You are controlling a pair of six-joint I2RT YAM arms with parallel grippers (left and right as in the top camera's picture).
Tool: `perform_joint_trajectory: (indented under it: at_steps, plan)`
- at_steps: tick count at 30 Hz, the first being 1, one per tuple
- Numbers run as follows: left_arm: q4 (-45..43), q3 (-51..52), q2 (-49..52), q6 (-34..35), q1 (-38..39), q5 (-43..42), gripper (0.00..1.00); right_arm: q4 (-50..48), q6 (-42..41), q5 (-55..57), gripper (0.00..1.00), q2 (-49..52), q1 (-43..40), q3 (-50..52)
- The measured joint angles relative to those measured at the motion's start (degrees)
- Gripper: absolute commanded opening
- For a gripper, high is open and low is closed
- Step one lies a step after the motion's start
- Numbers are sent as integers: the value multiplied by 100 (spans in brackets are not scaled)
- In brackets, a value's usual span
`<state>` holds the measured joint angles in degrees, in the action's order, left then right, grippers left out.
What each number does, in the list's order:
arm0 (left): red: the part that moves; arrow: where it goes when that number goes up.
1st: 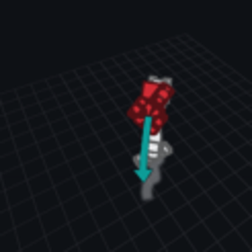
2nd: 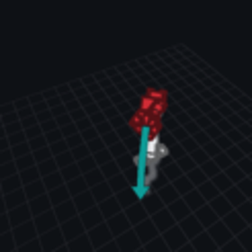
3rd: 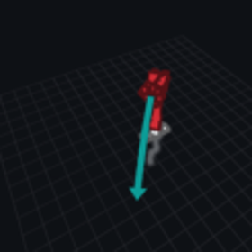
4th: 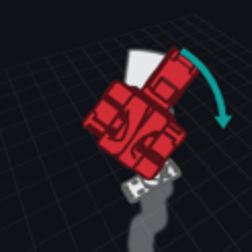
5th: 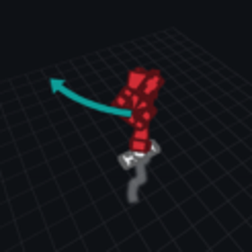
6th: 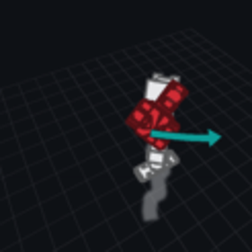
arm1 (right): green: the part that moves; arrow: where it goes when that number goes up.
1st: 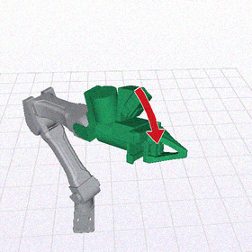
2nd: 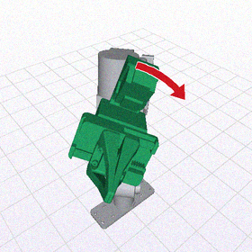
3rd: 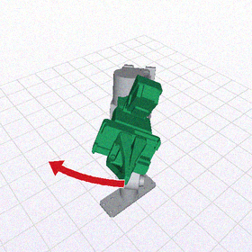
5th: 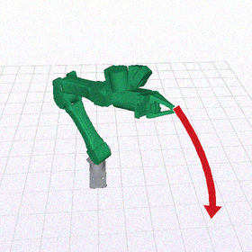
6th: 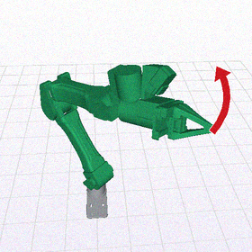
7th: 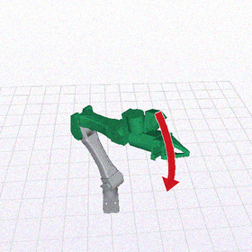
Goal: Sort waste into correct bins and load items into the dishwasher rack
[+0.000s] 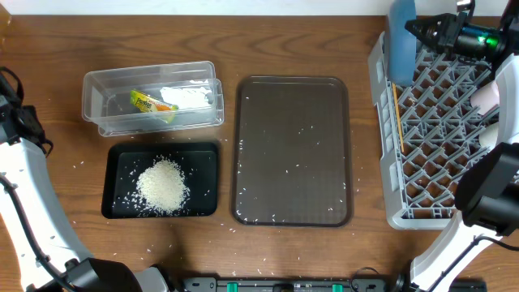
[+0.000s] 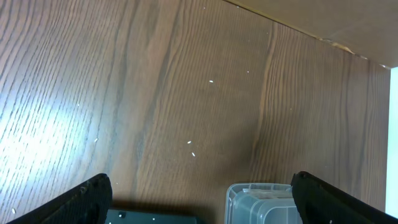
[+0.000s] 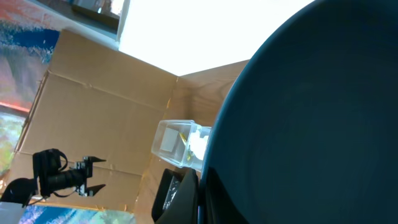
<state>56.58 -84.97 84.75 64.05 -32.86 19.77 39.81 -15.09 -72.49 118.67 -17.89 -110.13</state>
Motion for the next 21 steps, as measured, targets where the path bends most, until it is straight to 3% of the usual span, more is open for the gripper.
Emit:
perform_joint_trajectory:
  at_steps: [8, 13, 18, 21]
  plan:
    - [0, 0, 0, 0, 0, 0, 95, -15, -190, -131, 1, 107, -111, 0]
    - [-2, 0, 0, 0, 0, 0, 95, 111, -313, -114, 10, 129, -422, 0]
    - [-2, 0, 0, -2, 0, 2, 95, 264, -400, 101, 23, 133, -673, 0]
    - [-2, 0, 0, 0, 0, 2, 95, 352, -420, 315, 42, 131, -730, 4]
